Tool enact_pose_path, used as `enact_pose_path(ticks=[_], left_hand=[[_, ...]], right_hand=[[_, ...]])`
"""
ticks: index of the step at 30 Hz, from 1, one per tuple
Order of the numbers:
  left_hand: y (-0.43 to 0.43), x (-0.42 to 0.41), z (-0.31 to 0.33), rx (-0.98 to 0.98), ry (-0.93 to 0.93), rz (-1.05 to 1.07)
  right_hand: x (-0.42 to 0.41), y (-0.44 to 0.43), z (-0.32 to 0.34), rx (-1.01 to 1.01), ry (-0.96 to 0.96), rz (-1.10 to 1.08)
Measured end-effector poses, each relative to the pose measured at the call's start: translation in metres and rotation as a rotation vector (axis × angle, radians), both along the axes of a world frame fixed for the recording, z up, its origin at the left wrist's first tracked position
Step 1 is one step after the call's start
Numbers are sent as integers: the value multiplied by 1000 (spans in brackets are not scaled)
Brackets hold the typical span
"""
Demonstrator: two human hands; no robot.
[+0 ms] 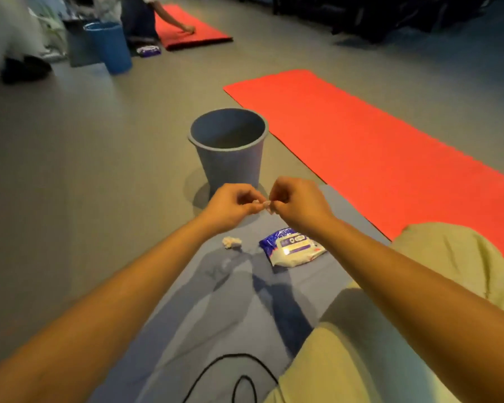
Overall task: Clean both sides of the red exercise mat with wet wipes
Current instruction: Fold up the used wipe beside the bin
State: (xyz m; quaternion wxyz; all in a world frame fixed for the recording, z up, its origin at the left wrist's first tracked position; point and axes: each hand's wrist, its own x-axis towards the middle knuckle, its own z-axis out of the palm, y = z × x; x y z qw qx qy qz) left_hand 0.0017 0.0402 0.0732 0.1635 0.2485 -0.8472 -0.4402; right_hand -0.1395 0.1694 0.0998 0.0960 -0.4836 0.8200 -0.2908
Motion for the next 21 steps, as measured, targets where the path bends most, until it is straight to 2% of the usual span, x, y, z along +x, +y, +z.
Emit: enact_pose_path(ticks=[3,9,14,21], left_hand=[[-18,23,-47,23,-54,142],[-33,37,-114,-67,-169,404],[-33,27,-158,-134,-394,278],[-23,41,-167,-271,-390,130]], right_hand=[[27,-31,-37,80,-77,50],[54,-58,-88,257,-193,117],[49,-48,-122,397,-280,147],[36,-43,-139,378,-355,119]])
